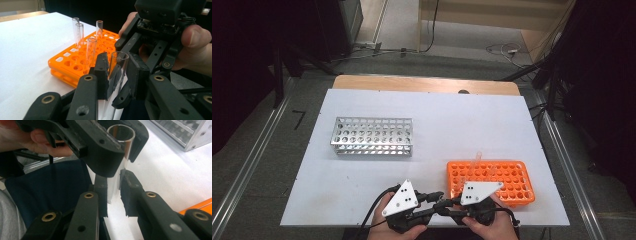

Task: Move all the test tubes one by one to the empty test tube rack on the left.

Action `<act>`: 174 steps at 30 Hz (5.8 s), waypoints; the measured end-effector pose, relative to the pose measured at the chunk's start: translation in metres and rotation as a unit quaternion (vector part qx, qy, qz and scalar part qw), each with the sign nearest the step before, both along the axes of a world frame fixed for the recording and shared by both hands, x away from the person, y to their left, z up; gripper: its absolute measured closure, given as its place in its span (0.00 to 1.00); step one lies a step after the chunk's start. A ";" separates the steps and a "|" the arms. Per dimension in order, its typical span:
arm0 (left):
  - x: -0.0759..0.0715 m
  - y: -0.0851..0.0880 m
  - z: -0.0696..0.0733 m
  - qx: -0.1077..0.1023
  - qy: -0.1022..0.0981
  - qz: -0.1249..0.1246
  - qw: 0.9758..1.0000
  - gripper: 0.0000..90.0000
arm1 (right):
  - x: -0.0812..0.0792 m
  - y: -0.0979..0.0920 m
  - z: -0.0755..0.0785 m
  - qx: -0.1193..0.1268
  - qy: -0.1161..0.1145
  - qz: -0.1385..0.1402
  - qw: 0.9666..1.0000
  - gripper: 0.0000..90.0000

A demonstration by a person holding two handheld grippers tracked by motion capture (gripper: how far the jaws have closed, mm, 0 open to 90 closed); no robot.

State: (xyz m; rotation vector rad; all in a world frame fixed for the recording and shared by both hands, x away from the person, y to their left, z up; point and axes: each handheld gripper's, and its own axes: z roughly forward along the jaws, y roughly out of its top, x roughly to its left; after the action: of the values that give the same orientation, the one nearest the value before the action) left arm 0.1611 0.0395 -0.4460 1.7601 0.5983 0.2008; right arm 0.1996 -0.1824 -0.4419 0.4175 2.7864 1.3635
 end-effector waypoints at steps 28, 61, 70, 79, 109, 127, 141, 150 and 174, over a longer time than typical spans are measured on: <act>0.007 0.034 0.012 -0.013 -0.014 0.061 0.998 0.84 | 0.007 -0.041 0.015 0.080 -0.003 -0.025 0.996 0.07; 0.078 0.079 0.051 -0.033 -0.041 0.151 0.987 0.84 | 0.021 -0.137 0.020 0.110 -0.042 -0.165 0.979 0.00; 0.117 0.087 0.054 -0.040 -0.045 0.182 0.981 0.84 | 0.028 -0.155 0.013 0.109 -0.040 -0.193 0.974 0.00; 0.154 0.087 0.047 -0.044 -0.044 0.220 0.973 0.84 | 0.031 -0.162 0.009 0.107 -0.038 -0.203 0.972 0.00; 0.215 0.071 0.025 -0.005 -0.011 0.307 0.952 0.84 | 0.032 -0.169 0.007 0.121 -0.030 -0.210 0.970 0.00; 0.207 0.061 0.015 0.044 -0.007 0.309 0.950 0.84 | 0.032 -0.169 0.007 0.123 -0.030 -0.208 0.970 0.00; 0.205 0.059 0.009 0.064 0.007 0.306 0.950 0.84 | 0.031 -0.167 0.006 0.118 -0.028 -0.205 0.971 0.00; 0.206 0.058 0.006 0.076 0.029 0.288 0.954 0.81 | 0.031 -0.165 0.005 0.117 -0.028 -0.203 0.972 0.00; 0.158 0.071 0.023 0.017 0.006 0.220 0.975 0.12 | 0.036 -0.149 0.000 0.104 -0.017 -0.211 0.972 0.02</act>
State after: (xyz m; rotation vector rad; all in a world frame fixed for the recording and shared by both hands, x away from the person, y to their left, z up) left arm 0.3188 0.1105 -0.4226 1.6425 0.9968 0.5095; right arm 0.2358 -0.3315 -0.4422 0.9196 2.3424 1.5290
